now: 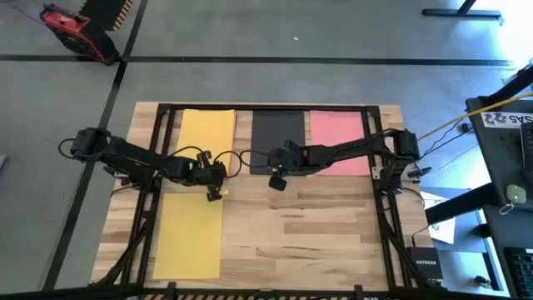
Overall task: Organize paper
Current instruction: Stack the yellow paper on top of the other yellow paper
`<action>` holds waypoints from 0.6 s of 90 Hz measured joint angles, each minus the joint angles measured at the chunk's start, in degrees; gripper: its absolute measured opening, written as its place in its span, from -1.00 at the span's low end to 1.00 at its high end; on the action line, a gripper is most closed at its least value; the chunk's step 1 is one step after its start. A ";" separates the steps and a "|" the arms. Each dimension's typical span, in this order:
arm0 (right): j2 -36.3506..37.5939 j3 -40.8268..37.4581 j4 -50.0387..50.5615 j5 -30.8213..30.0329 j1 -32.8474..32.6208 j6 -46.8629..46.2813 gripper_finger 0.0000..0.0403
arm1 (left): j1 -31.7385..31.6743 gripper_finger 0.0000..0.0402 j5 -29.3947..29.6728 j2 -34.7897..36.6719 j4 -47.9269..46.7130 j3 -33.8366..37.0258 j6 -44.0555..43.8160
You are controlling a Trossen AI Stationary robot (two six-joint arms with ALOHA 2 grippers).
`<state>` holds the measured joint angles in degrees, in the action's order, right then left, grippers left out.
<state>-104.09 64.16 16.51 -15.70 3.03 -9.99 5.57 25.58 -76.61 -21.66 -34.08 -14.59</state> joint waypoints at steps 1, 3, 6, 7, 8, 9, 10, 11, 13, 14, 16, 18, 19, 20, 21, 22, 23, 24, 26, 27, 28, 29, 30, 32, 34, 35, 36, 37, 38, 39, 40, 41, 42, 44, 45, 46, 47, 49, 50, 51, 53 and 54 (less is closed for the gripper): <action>0.00 0.00 0.01 -0.23 0.00 0.01 -0.91 | -0.05 -1.00 -0.01 -0.03 0.16 0.01 0.00; 0.00 0.00 0.05 -0.68 0.00 -0.01 -0.91 | -0.06 -1.00 -0.06 -0.06 0.72 0.01 -0.05; 0.00 0.00 0.06 -1.25 0.01 -0.01 -0.91 | -0.06 -0.98 -0.10 -0.10 1.41 0.01 -0.11; 0.00 0.00 0.04 -1.39 0.02 -0.01 -0.91 | -0.06 -0.98 -0.10 -0.11 1.62 0.01 -0.11; 0.00 0.00 0.03 -1.51 0.02 -0.01 -0.91 | -0.06 -0.97 -0.10 -0.12 1.83 0.01 -0.10; 0.00 0.00 0.01 -1.65 0.02 -0.01 -0.91 | -0.06 -0.96 -0.10 -0.14 2.05 0.01 -0.09; 0.00 0.00 0.00 -1.81 0.02 -0.01 -0.91 | -0.06 -0.96 -0.10 -0.15 2.26 0.01 -0.05; 0.00 0.00 -0.03 -1.94 0.02 0.00 -0.91 | -0.07 -0.95 -0.10 -0.20 2.50 0.01 -0.01; 0.00 0.00 -0.11 -2.29 0.02 -0.01 -0.91 | -0.13 -0.92 -0.08 -0.43 3.07 0.01 0.08; 0.00 0.00 -0.12 -2.34 0.02 -0.01 -0.91 | -0.18 -0.91 -0.08 -0.53 3.33 0.01 0.14; 0.00 0.00 -0.13 -2.52 0.02 0.01 -0.91 | -0.30 -0.89 -0.09 -0.75 3.68 0.01 0.22; 0.00 0.00 -0.13 -2.73 0.02 0.02 -0.91 | -0.42 -0.87 -0.10 -1.02 3.76 0.01 0.19; 0.00 0.00 -0.09 -2.76 0.02 0.02 -0.91 | -0.48 -0.86 -0.10 -1.18 3.74 0.01 0.16; 0.00 0.00 -0.05 -2.77 0.02 0.01 -0.91 | -0.54 -0.84 -0.10 -1.40 3.71 0.01 0.12; 0.00 0.00 -0.03 -2.76 0.02 0.01 -0.91 | -0.65 -0.83 -0.11 -1.59 3.74 0.01 0.06; 0.00 0.00 -0.01 -2.76 0.02 0.01 -0.91 | -0.76 -0.82 -0.12 -1.77 3.78 0.01 0.00; 0.00 0.00 0.00 -2.76 0.02 0.01 -0.91 | -0.85 -0.81 -0.12 -1.96 3.85 0.01 -0.05; 0.00 0.00 -0.02 -2.77 0.02 0.00 -0.91 | -0.95 -0.80 -0.12 -2.15 3.92 0.01 -0.10; 0.00 0.00 -0.06 -2.76 0.02 -0.01 -0.91 | -1.12 -0.77 -0.11 -2.55 3.98 0.01 -0.20; 0.00 0.00 -0.08 -2.76 0.02 0.01 -0.91 | -1.20 -0.76 -0.10 -2.75 3.99 0.01 -0.23; 0.00 0.00 -0.08 -2.76 0.02 0.02 -0.91 | -1.30 -0.75 -0.10 -2.96 3.97 0.01 -0.24; 0.00 0.00 -0.07 -2.76 0.02 0.02 -0.91 | -1.39 -0.74 -0.10 -3.14 3.97 0.01 -0.24; 0.00 0.00 -0.06 -2.76 0.02 0.02 -0.91 | -1.47 -0.73 -0.10 -3.32 3.98 0.01 -0.24; 0.00 0.00 -0.03 -2.76 0.01 0.02 -0.91 | -1.66 -0.71 -0.10 -3.69 4.05 0.01 -0.20; 0.00 0.00 -0.04 -2.76 0.02 -0.01 -0.91 | -1.77 -0.69 -0.10 -3.99 4.10 0.01 -0.09; 0.00 0.00 -0.04 -2.76 0.02 0.01 -0.91 | -1.87 -0.68 -0.10 -4.16 4.11 0.01 -0.04; 0.00 0.00 -0.04 -2.76 0.02 0.02 -0.91 | -2.00 -0.67 -0.10 -4.33 4.12 0.01 -0.02; 0.00 0.00 -0.04 -2.76 0.02 0.02 -0.91 | -2.04 -0.66 -0.10 -4.51 4.15 0.01 -0.01; 0.00 0.00 -0.04 -2.77 0.02 0.02 -0.91 | -2.12 -0.65 -0.09 -4.67 4.20 0.01 0.00; 0.00 0.00 -0.04 -2.77 0.02 0.02 -0.91 | -2.22 -0.64 -0.08 -4.81 4.28 0.01 0.00; 0.00 0.00 -0.04 -2.76 0.02 0.02 -0.91 | -2.31 -0.63 -0.09 -4.93 4.38 0.01 -0.01; 0.00 0.00 -0.05 -2.76 0.01 0.02 -0.91 | -2.40 -0.62 -0.11 -5.05 4.48 0.01 -0.02; 0.00 0.00 -0.07 -2.76 0.00 0.02 -0.91 | -2.46 -0.61 -0.12 -5.15 4.55 0.01 -0.01; 0.00 0.00 -0.06 -2.76 0.00 0.02 -0.91 | -2.65 -0.60 -0.19 -5.47 4.68 0.01 0.00; 0.00 0.00 -0.05 -2.76 0.02 0.02 -0.91 | -2.72 -0.59 -0.29 -5.60 4.70 0.01 -0.02; 0.00 0.00 -0.02 -2.76 0.02 0.02 -0.91 | -2.80 -0.58 -0.45 -5.71 4.70 0.01 -0.02; 0.00 0.00 0.00 -2.76 0.02 0.02 -0.91 | -2.88 -0.58 -0.65 -5.80 4.68 0.01 -0.01; 0.00 0.00 -0.02 -2.76 0.00 0.02 -0.91 | -3.07 -0.56 -1.14 -5.88 4.60 0.04 -0.01; 0.00 0.00 -0.04 -2.76 0.01 0.02 -0.91 | -3.13 -0.56 -1.36 -5.97 4.58 0.05 -0.01; 0.00 0.00 -0.06 -2.76 0.02 0.02 -0.91 | -3.20 -0.55 -1.51 -6.14 4.64 0.05 -0.02; 0.00 0.00 -0.05 -2.76 0.02 0.02 -0.91 | -3.33 -0.54 -1.73 -6.38 4.81 0.06 -0.04; 0.00 0.00 -0.03 -2.76 0.02 0.02 -0.91 | -3.37 -0.53 -1.81 -6.44 4.92 0.06 -0.07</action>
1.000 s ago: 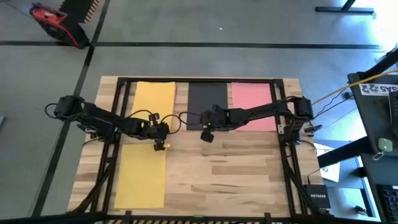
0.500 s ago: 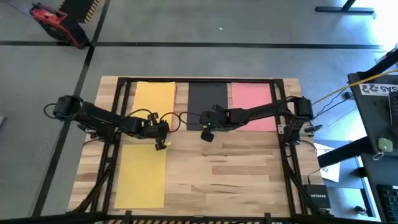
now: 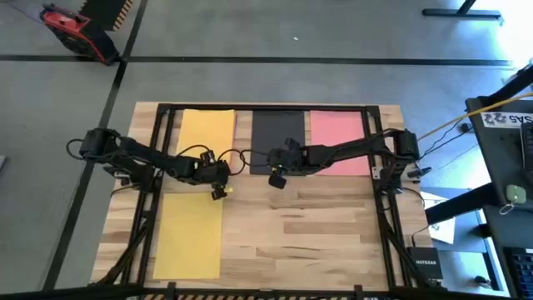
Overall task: Organize paper
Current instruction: Stack the yellow paper on top of the other yellow paper
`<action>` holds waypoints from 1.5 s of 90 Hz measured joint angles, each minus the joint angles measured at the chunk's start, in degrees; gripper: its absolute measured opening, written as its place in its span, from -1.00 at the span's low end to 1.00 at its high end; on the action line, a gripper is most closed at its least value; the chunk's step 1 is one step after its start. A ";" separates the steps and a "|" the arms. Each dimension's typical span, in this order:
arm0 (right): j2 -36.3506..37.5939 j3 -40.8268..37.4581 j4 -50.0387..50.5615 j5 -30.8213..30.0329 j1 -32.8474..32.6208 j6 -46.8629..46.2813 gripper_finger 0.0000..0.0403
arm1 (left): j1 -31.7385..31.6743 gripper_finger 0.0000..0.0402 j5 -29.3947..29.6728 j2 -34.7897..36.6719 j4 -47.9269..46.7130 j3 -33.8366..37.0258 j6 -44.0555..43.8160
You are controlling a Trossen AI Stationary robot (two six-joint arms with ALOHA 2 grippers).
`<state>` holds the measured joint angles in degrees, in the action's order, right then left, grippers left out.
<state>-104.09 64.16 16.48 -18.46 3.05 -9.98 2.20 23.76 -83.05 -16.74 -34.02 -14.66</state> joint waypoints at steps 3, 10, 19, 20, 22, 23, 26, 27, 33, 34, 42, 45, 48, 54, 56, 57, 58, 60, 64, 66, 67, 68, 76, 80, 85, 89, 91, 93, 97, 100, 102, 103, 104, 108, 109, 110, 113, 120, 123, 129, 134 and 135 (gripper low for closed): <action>0.00 0.00 -0.01 0.00 -0.01 0.00 -0.91 | -0.11 -0.52 -0.28 -0.14 0.07 0.00 -0.06; 0.00 0.00 0.03 0.00 0.00 0.00 -0.91 | -0.16 -0.49 -0.52 -0.59 0.13 0.00 -0.08; 0.00 0.00 -0.01 0.00 0.00 0.00 -0.91 | -0.14 -0.48 -0.46 -1.18 0.05 -0.02 0.32; 0.00 0.00 -0.01 0.00 0.00 0.00 -0.91 | -0.14 -0.48 -0.45 -1.26 0.04 -0.03 0.39; 0.00 0.00 -0.01 0.00 0.00 0.00 -0.91 | -0.14 -0.49 -0.44 -1.48 0.07 -0.07 0.55; 0.00 0.00 -0.01 0.00 0.00 0.00 -0.91 | -0.14 -0.49 -0.43 -1.64 0.10 -0.09 0.67; 0.00 0.00 -0.05 0.00 0.00 0.00 -0.91 | -0.11 -0.50 -0.32 -1.69 0.06 -0.13 0.99; 0.00 0.00 -0.05 0.00 -0.01 0.00 -0.91 | -0.10 -0.51 -0.32 -1.70 -0.03 -0.13 1.05; 0.00 0.00 0.05 0.00 0.00 0.02 -0.91 | -0.09 -0.56 -0.43 -1.70 -0.15 -0.15 1.14; 0.00 0.00 0.05 0.00 0.00 0.01 -0.91 | -0.07 -0.57 -0.45 -1.70 -0.18 -0.15 1.16; 0.00 0.00 0.07 0.00 0.00 0.02 -0.91 | -0.09 -0.72 -0.11 -1.49 -1.56 -0.61 1.69; 0.00 0.00 0.08 0.00 -0.01 0.02 -0.91 | -0.11 -0.80 -0.12 -1.46 -2.30 -1.11 2.11; 0.00 0.00 0.08 0.00 -0.02 0.02 -0.91 | -0.11 -0.88 -0.14 -1.47 -2.81 -1.60 2.88; 0.00 0.00 0.10 0.00 -0.02 0.02 -0.91 | -0.12 -0.96 -0.14 -1.46 -3.13 -2.60 3.15; 0.00 0.00 0.10 0.02 0.00 0.02 -0.91 | -0.14 -0.97 -0.14 -1.46 -3.30 -2.95 3.13; 0.00 0.00 0.10 0.02 0.00 0.04 -0.91 | -0.13 -0.97 -0.14 -1.46 -3.46 -3.14 3.13; 0.00 0.00 0.10 0.02 0.00 0.05 -0.91 | -0.11 -0.98 -0.14 -1.46 -3.64 -3.31 3.13; 0.00 0.00 0.10 0.01 0.00 0.12 -0.91 | -0.11 -0.98 -0.12 -1.46 -4.20 -3.70 3.13; 0.00 0.00 0.10 0.00 -0.02 0.39 -0.91 | -0.11 -0.99 -0.14 -1.44 -5.05 -4.50 3.06; 0.00 0.00 0.11 0.00 0.00 0.64 -0.91 | -0.11 -0.99 -0.14 -1.44 -5.69 -5.00 2.95; 0.00 0.00 0.12 0.00 0.00 0.82 -0.91 | -0.11 -1.00 -0.14 -1.44 -5.89 -5.24 2.90; 0.00 0.00 0.12 0.01 -0.02 1.01 -0.91 | -0.11 -1.00 -0.14 -1.44 -6.12 -5.49 2.85; 0.00 0.00 0.12 0.02 0.00 1.46 -0.91 | -0.02 -1.00 -0.08 -1.39 -8.95 -7.69 2.62; 0.00 0.00 0.12 0.02 0.00 1.50 -0.91 | 0.12 -1.00 -0.08 -1.39 -10.20 -8.73 2.60; 0.00 0.00 0.12 0.02 0.00 1.55 -0.91 | 0.48 -1.00 -0.12 -1.37 -11.93 -9.97 2.45; 0.00 0.00 0.12 0.02 -0.02 1.72 -0.91 | 0.91 -1.00 -0.19 -1.37 -13.03 -10.80 1.95; 0.00 0.00 0.11 0.02 -0.02 1.81 -0.91 | 1.18 -1.00 -0.21 -1.37 -13.49 -11.09 1.61; 0.00 0.00 0.10 0.02 -0.02 1.94 -0.91 | 1.39 -1.00 -0.21 -1.37 -13.85 -11.30 1.16; 0.00 0.00 0.10 0.01 -0.02 2.15 -0.91 | 1.79 -1.00 -0.27 -1.37 -14.38 -11.41 -0.35; 0.00 0.00 0.11 -0.01 -0.02 2.43 -0.91 | 2.05 -1.00 -0.29 -1.37 -15.00 -11.41 -1.80; 0.00 0.00 0.12 -0.11 -0.02 2.53 -0.91 | 2.20 -1.00 -0.20 -1.39 -15.44 -11.41 -2.74; 0.00 0.00 0.13 -0.24 -0.02 2.55 -0.91 | 2.24 -1.00 -0.11 -1.50 -15.61 -11.41 -3.07; 0.00 0.00 0.14 -0.44 -0.02 2.58 -0.91 | 2.26 -1.00 -0.03 -1.66 -15.77 -11.41 -3.27; 0.00 0.00 0.23 -1.55 -0.02 2.66 -0.91 | 2.43 -1.00 0.96 -2.03 -16.65 -11.41 -4.68; 0.00 0.00 0.23 -1.85 -0.02 2.68 -0.91 | 2.44 -1.00 1.14 -2.12 -16.95 -11.40 -4.89; 0.00 0.00 0.25 -2.17 -0.02 2.67 -0.91 | 2.42 -1.00 1.31 -2.24 -17.22 -11.39 -5.21; 0.00 0.00 0.42 -3.10 -0.02 2.65 -0.91 | 2.42 -0.99 1.56 -2.76 -17.58 -11.24 -5.99; 0.00 0.00 0.85 -5.41 -0.01 2.36 -0.91 | 2.42 -0.95 1.70 -2.94 -16.23 -10.20 -7.57; 0.00 0.00 1.46 -6.16 -0.01 2.17 -0.91 | 2.42 -0.92 1.73 -2.94 -15.16 -9.34 -8.32; 0.22 0.00 2.97 -7.08 -0.02 1.60 -0.91 | 2.44 -0.85 1.73 -2.96 -12.88 -7.61 -10.05; 0.76 0.00 4.26 -6.55 0.00 1.49 -0.91 | 2.62 -0.80 1.73 -2.97 -11.67 -6.34 -10.78; 0.88 0.00 4.22 -6.17 0.00 1.56 -0.91 | 2.67 -0.79 1.75 -2.97 -11.22 -6.07 -10.87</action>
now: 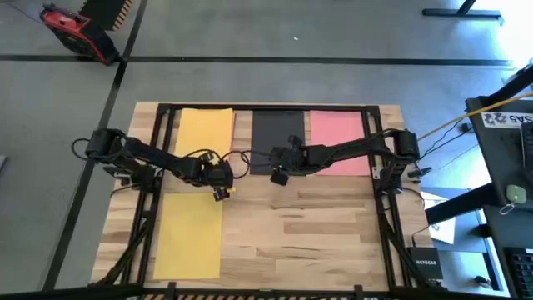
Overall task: Organize paper
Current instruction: Stack the yellow paper on top of the other yellow paper
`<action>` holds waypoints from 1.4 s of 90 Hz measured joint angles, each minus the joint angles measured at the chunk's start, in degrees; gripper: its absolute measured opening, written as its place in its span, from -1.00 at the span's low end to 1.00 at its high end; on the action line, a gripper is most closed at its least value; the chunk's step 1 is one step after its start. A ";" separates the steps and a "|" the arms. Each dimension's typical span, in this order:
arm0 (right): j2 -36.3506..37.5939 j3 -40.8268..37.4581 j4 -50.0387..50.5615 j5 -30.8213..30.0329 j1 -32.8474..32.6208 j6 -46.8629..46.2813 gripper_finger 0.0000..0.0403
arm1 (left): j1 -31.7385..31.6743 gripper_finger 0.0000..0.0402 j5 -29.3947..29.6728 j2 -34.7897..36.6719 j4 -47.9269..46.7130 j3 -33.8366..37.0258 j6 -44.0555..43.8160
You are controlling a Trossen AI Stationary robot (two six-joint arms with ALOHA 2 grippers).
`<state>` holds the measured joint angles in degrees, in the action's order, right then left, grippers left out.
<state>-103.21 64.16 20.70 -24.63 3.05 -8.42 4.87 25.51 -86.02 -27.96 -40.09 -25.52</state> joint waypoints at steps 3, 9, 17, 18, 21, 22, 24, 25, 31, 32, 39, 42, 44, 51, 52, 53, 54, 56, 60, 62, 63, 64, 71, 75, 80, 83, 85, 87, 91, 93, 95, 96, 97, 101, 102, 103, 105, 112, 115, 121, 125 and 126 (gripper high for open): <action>0.81 -0.02 -0.21 2.30 0.00 0.35 -0.91 | 0.07 -0.76 0.01 0.00 1.82 0.81 0.01; 2.59 -0.20 -0.29 6.83 0.00 0.93 -0.93 | 0.08 -0.73 -0.14 0.00 5.03 2.28 0.47; 4.59 -0.20 -0.24 9.05 -0.02 1.22 -0.98 | 0.08 -0.72 -0.75 0.00 6.62 2.91 1.86; 4.81 -0.20 -0.02 9.09 -0.02 1.25 -0.99 | 0.08 -0.72 -0.74 0.00 6.75 2.92 1.94; 5.66 -0.20 0.86 9.01 -0.04 1.40 -0.99 | 0.12 -0.71 -0.73 0.04 7.53 2.92 2.75; 5.94 -0.21 1.10 8.87 -0.06 1.41 -0.99 | 0.16 -0.71 -0.72 0.10 7.86 2.92 3.12; 6.56 -0.22 1.50 8.57 -0.07 1.44 -0.98 | 0.26 -0.72 -0.73 0.24 8.49 2.90 3.72; 6.85 -0.22 1.66 8.34 -0.07 1.43 -0.98 | 0.32 -0.72 -0.71 0.29 8.78 2.90 3.90; 8.58 -0.21 3.32 6.44 -0.01 1.43 -0.98 | 0.37 -0.75 -0.69 0.39 10.03 2.90 5.73; 8.86 -0.22 3.72 6.08 0.00 1.44 -0.98 | 0.34 -0.76 -0.69 0.39 10.14 2.90 6.08; 10.69 -0.22 5.98 4.40 -0.02 1.43 -0.98 | 0.06 -0.79 -0.65 0.25 10.03 2.92 7.23; 11.47 -0.22 6.34 4.14 0.00 1.43 -0.98 | -0.16 -0.80 -0.48 0.17 10.07 3.08 7.52; 12.00 -0.22 6.60 4.08 0.00 1.42 -0.98 | -0.33 -0.80 -0.41 0.05 9.95 3.16 7.52; 13.32 -0.22 7.02 4.07 0.00 1.42 -0.98 | -0.92 -0.79 0.15 -0.11 9.25 3.55 6.69; 13.45 -0.22 7.01 4.07 0.00 1.44 -0.98 | -0.99 -0.79 0.33 -0.11 9.16 3.64 6.48; 13.59 -0.22 7.02 4.06 0.00 1.43 -0.98 | -1.08 -0.79 0.56 -0.11 9.11 3.72 6.30; 13.72 -0.22 7.03 4.03 0.00 1.42 -0.97 | -1.17 -0.78 0.76 -0.11 9.06 3.80 6.11; 13.88 -0.22 7.07 3.82 0.00 1.42 -0.97 | -1.32 -0.78 1.05 -0.11 9.02 3.94 5.70; 14.18 -0.22 7.01 3.11 -0.02 1.42 -0.97 | -1.64 -0.76 1.39 -0.11 8.92 4.12 4.89; 14.31 -0.22 7.05 2.92 -0.02 1.42 -0.97 | -1.78 -0.75 1.54 -0.11 8.90 4.13 4.53; 14.35 -0.22 7.09 2.76 -0.02 1.44 -0.97 | -1.89 -0.75 1.59 -0.11 8.92 4.13 4.35; 14.37 -0.22 7.09 2.63 -0.02 1.44 -0.97 | -1.96 -0.75 1.61 -0.11 8.95 4.13 4.09; 14.40 -0.22 7.13 2.28 -0.02 1.42 -0.97 | -2.26 -0.72 1.70 -0.09 9.50 4.13 3.04; 14.40 -0.22 7.48 2.28 -0.02 1.42 -0.97 | -2.30 -0.71 1.70 0.01 9.80 4.13 2.66; 14.40 -0.22 7.66 2.28 -0.02 1.42 -0.97 | -2.21 -0.70 1.71 0.31 9.84 4.13 2.33; 14.40 -0.22 7.69 2.28 -0.02 1.42 -0.97 | -2.14 -0.70 1.72 0.41 9.77 4.06 1.95; 14.40 -0.22 7.77 2.28 -0.02 1.42 -0.97 | -2.13 -0.70 1.72 0.42 9.44 3.88 1.63; 14.39 -0.22 7.89 2.28 -0.02 1.42 -0.97 | -2.13 -0.70 1.69 0.42 8.91 3.64 1.38; 14.35 -0.22 7.93 2.30 -0.02 1.42 -0.97 | -2.13 -0.70 1.26 0.47 7.58 2.99 0.65; 14.35 -0.22 7.90 2.29 -0.02 1.42 -0.97 | -2.13 -0.70 0.90 0.53 6.88 2.56 0.56; 14.38 -0.22 7.90 2.28 -0.02 1.42 -0.97 | -2.15 -0.70 0.67 0.55 6.30 1.99 0.47; 14.38 -0.22 7.89 2.28 -0.02 1.42 -0.97 | -2.15 -0.70 0.58 0.57 6.05 1.70 0.44; 14.38 -0.22 7.88 2.28 -0.02 1.42 -0.97 | -2.15 -0.70 0.53 0.58 5.85 1.39 0.50; 14.36 -0.22 7.89 2.30 -0.02 1.43 -0.97 | -2.04 -0.70 0.30 0.78 5.49 0.35 1.37; 14.35 -0.22 7.90 2.30 -0.02 1.43 -0.97 | -1.91 -0.70 0.18 0.83 5.37 0.11 1.80; 14.35 -0.22 7.90 2.30 -0.02 1.43 -0.97 | -1.84 -0.70 0.05 0.89 5.29 -0.13 2.05; 14.35 -0.22 7.89 2.30 -0.02 1.43 -0.97 | -1.73 -0.70 -0.32 1.00 5.14 -0.66 2.49; 14.35 -0.22 7.84 2.30 -0.02 1.42 -0.97 | -1.47 -0.70 -1.35 1.05 4.85 -2.33 3.68; 14.35 -0.22 7.85 2.30 -0.02 1.44 -0.97 | -1.45 -0.70 -1.50 1.05 4.69 -2.72 3.67; 14.35 -0.22 7.80 2.30 -0.02 1.44 -0.97 | -1.48 -0.70 -1.54 1.05 4.30 -2.77 3.49; 14.35 -0.22 7.75 2.31 -0.02 1.48 -0.97 | -1.69 -0.70 -1.49 1.05 4.37 -2.73 2.98; 14.35 -0.22 7.77 2.32 -0.02 1.53 -0.97 | -1.75 -0.70 -1.47 1.05 4.39 -2.72 2.80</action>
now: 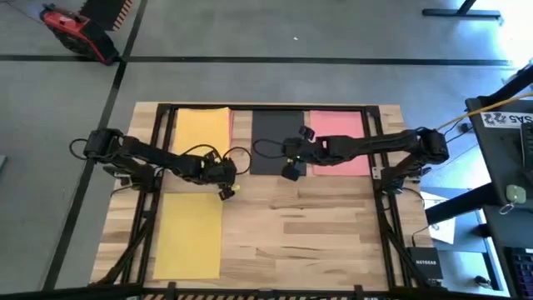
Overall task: Organize paper
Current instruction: Stack the yellow paper on top of the other yellow paper
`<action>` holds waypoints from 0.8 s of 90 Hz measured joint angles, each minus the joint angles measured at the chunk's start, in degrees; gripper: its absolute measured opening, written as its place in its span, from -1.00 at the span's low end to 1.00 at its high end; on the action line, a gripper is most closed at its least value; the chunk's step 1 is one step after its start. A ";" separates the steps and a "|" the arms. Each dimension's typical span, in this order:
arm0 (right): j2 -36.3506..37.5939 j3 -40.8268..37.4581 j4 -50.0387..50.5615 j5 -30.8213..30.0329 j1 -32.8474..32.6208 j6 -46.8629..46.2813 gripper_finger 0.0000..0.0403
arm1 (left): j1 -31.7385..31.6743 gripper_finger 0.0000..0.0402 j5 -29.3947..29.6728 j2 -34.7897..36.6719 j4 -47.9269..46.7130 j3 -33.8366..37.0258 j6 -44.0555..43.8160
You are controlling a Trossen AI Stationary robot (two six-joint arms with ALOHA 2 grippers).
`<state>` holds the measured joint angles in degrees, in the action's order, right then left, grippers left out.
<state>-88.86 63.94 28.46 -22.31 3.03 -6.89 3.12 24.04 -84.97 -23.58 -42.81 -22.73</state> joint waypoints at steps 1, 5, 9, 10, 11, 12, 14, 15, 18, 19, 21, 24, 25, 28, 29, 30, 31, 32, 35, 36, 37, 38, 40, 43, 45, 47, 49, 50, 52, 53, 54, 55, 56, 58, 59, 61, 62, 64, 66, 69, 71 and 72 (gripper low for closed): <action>0.00 0.00 0.02 0.00 0.00 0.07 -0.97 | -0.12 -0.70 0.02 0.00 -0.02 0.00 -0.24; 0.00 0.00 0.07 0.00 0.00 0.42 -0.97 | -0.50 -0.70 0.04 0.00 -0.43 0.00 -1.08; 0.00 0.00 0.04 0.00 0.00 1.06 -0.97 | -0.86 -0.70 0.05 0.00 -1.40 -0.03 -1.88; 0.00 0.00 0.05 0.00 0.00 1.14 -0.97 | -0.94 -0.70 0.06 0.00 -1.72 -0.05 -2.00; 0.00 0.00 0.07 0.00 0.00 1.17 -0.97 | -1.02 -0.70 0.06 0.00 -2.02 -0.06 -2.08; 0.00 0.00 0.10 0.00 0.00 1.27 -0.97 | -1.07 -0.70 0.06 0.00 -2.25 -0.06 -2.22; 0.00 0.00 0.13 0.00 0.00 1.41 -0.97 | -1.14 -0.70 0.03 0.00 -2.53 -0.06 -2.46; 0.00 0.00 0.15 0.00 0.00 1.42 -0.97 | -1.15 -0.70 -0.02 0.01 -2.57 -0.06 -2.52; 0.00 0.00 0.16 0.00 0.00 1.42 -0.97 | -1.18 -0.71 -0.22 0.15 -2.50 -0.06 -2.57; 0.00 0.00 0.16 0.00 0.00 1.44 -0.97 | -1.18 -0.72 -0.28 0.23 -2.49 -0.06 -2.50; 0.00 0.00 0.20 0.00 0.00 1.44 -0.97 | -1.03 -0.74 -0.38 0.36 -2.33 -0.06 -2.28; 0.00 0.00 0.37 0.00 0.00 1.50 -0.97 | -0.76 -0.78 -0.52 0.72 -1.95 -0.06 -1.93; 0.00 0.00 0.42 0.00 0.00 1.59 -0.97 | -0.66 -0.79 -0.62 0.86 -1.83 -0.07 -1.78; 0.00 0.00 0.51 0.00 0.00 1.79 -0.97 | -0.39 -0.84 -0.84 1.24 -1.57 -0.06 -1.40; 0.00 0.00 0.54 0.00 0.00 1.93 -0.97 | -0.31 -0.86 -0.86 1.33 -1.45 -0.06 -1.32; 0.00 0.00 0.58 0.00 0.00 2.06 -0.97 | -0.22 -0.88 -0.86 1.42 -1.31 -0.06 -1.26; 0.00 0.00 0.60 0.00 0.00 2.19 -0.97 | -0.14 -0.90 -0.90 1.59 -1.16 -0.08 -1.28; 0.00 0.00 0.61 0.01 0.00 2.33 -0.97 | -0.06 -0.92 -0.95 1.77 -1.00 -0.08 -1.29; 0.00 0.00 0.61 0.00 0.00 2.57 -0.97 | 0.04 -0.96 -1.05 2.33 -0.69 -0.08 -1.44; 0.00 0.00 0.67 0.02 0.00 2.68 -0.97 | 0.04 -0.96 -1.04 2.45 -0.63 -0.08 -1.61; 0.00 0.00 0.74 0.03 0.00 2.75 -0.97 | 0.04 -0.97 -1.03 2.58 -0.56 -0.08 -1.82; 0.00 0.00 0.82 0.05 0.00 2.75 -0.97 | 0.04 -0.97 -1.03 2.73 -0.49 -0.09 -2.03; 0.00 0.00 1.04 0.22 0.00 2.79 -0.97 | 0.00 -0.98 -1.00 3.19 -0.38 -0.11 -2.31; 0.00 0.00 1.14 0.58 0.00 2.84 -0.97 | -0.10 -0.99 -0.98 3.60 -0.12 -0.09 -2.61; 0.00 0.00 1.27 1.10 0.00 2.87 -0.97 | -0.15 -0.99 -0.96 3.81 0.50 0.00 -2.65; 0.00 0.00 1.49 1.54 0.00 2.86 -0.97 | -0.17 -0.99 -0.96 4.16 1.33 0.11 -2.68; 0.00 0.00 1.59 2.05 0.00 2.90 -0.97 | -0.18 -0.99 -0.95 4.40 2.08 0.28 -2.68; 0.00 0.00 1.58 2.34 0.00 2.94 -0.97 | -0.18 -1.00 -0.95 4.47 2.51 0.41 -2.65; 0.00 0.00 1.53 2.88 0.00 3.02 -0.97 | -0.18 -1.00 -0.95 4.55 3.18 0.62 -2.55; 0.00 0.00 1.51 3.17 0.00 3.09 -0.97 | -0.18 -1.00 -0.97 4.64 3.69 0.76 -2.43; 0.00 0.00 1.50 3.49 0.00 3.17 -0.97 | -0.18 -1.00 -1.01 4.74 4.19 0.89 -2.33; 0.00 0.00 1.46 3.79 0.00 3.31 -0.97 | -0.18 -1.00 -1.07 4.87 4.67 1.01 -2.26; 0.00 0.00 1.42 4.07 0.00 3.47 -0.97 | -0.18 -1.00 -1.20 4.94 5.09 1.09 -2.15; 0.00 0.00 1.36 4.54 0.00 3.91 -0.97 | -0.18 -1.00 -1.57 5.02 5.85 1.25 -1.87; 0.00 0.00 1.36 4.79 0.00 4.15 -0.97 | -0.18 -1.00 -1.77 5.05 6.21 1.31 -1.74; 0.00 0.00 1.45 5.37 0.00 4.30 -0.97 | -0.16 -1.00 -2.13 5.11 6.93 1.42 -1.56; 0.00 0.00 1.50 5.66 0.00 4.43 -0.97 | -0.15 -1.00 -2.29 5.12 7.28 1.46 -1.51; 0.00 -0.01 1.46 6.17 0.00 4.52 -0.97 | -0.13 -1.00 -2.50 5.14 7.96 1.54 -1.45; 0.00 -0.15 1.18 6.64 0.00 4.57 -0.97 | -0.11 -1.00 -2.79 5.14 8.61 1.68 -1.40; 0.19 -0.62 0.65 7.27 0.00 4.61 -0.97 | -0.13 -1.00 -3.25 5.14 9.44 2.00 -1.33; 0.51 -1.18 0.50 7.52 0.00 4.66 -0.97 | -0.13 -1.00 -3.61 5.14 9.84 2.20 -1.31; 0.67 -1.51 0.43 7.61 0.00 4.69 -0.97 | -0.13 -1.00 -3.78 5.14 9.95 2.25 -1.32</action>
<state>-88.19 62.43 28.90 -14.69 3.03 -2.20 2.98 20.26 -79.83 -13.63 -40.56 -24.05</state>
